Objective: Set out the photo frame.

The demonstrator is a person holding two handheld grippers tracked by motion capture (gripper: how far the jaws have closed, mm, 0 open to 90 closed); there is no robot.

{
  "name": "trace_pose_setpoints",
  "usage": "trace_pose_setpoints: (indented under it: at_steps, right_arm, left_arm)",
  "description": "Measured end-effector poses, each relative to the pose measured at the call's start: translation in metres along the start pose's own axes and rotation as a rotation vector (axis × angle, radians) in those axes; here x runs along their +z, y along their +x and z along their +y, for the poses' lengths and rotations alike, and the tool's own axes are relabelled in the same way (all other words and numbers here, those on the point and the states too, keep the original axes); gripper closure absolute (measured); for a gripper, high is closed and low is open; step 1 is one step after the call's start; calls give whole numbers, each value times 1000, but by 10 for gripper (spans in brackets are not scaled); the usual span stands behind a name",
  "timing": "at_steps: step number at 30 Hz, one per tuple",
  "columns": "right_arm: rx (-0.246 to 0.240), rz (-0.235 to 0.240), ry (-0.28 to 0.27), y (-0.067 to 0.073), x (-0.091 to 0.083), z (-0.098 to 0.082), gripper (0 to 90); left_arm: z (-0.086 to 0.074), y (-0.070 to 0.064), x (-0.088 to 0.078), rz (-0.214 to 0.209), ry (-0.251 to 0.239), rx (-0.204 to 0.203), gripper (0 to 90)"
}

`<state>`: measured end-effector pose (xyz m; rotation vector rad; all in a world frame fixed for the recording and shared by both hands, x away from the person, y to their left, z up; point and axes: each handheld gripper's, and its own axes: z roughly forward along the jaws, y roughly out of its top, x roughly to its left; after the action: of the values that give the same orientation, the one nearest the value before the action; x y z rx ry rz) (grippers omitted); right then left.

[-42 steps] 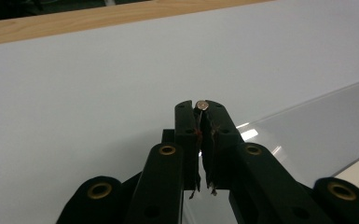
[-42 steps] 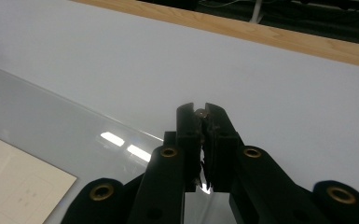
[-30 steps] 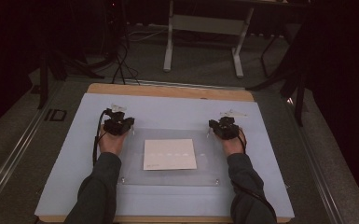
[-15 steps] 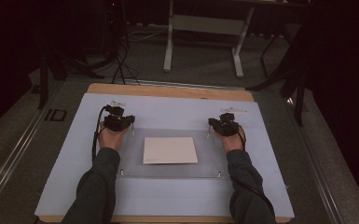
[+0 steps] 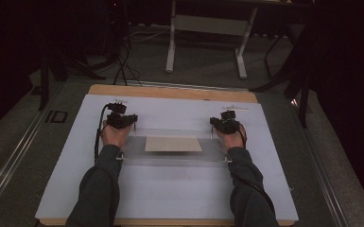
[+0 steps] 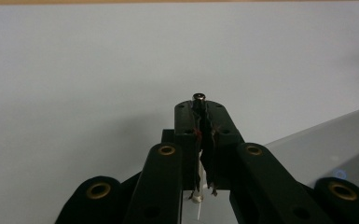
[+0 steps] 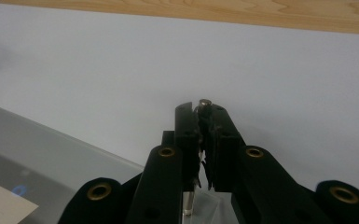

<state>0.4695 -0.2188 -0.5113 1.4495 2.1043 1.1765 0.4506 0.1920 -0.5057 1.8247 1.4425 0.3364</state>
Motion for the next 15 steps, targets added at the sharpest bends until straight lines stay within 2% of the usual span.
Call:
trace_pose_setpoints:
  at_steps: [9, 15]
  right_arm:
    - [15, 0, 29, 0, 6, -1, 846]
    - [40, 0, 39, 0, 8, -1, 850]
  left_arm:
    - [0, 1, 0, -5, 4, 0, 829]
    - [0, -2, -1, 27, 4, 21, 802]
